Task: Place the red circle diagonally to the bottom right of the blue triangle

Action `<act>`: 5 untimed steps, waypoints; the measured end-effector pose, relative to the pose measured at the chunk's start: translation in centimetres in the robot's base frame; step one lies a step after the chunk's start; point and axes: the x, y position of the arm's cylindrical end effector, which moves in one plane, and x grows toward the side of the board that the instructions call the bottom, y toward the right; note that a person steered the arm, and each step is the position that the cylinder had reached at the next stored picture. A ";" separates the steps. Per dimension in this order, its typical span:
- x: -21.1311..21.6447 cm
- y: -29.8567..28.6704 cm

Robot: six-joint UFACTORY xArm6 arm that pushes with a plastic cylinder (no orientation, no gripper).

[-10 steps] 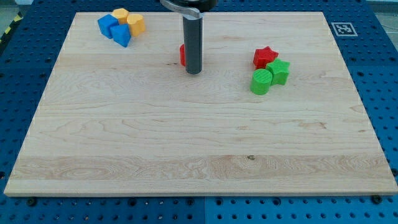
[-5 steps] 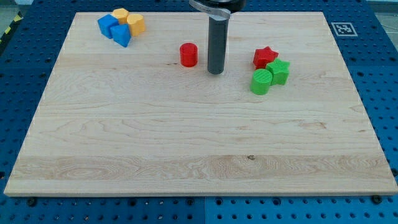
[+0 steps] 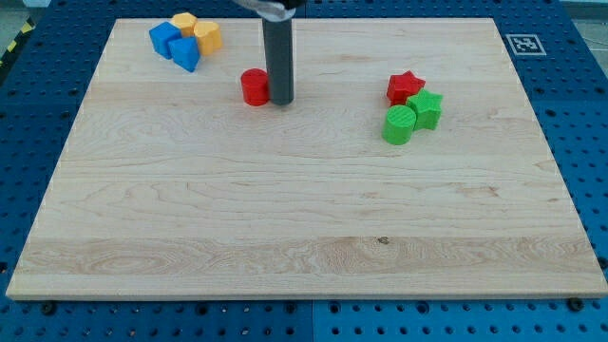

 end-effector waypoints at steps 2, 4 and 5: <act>-1.3 -1.8; -2.8 -5.0; -2.8 -5.0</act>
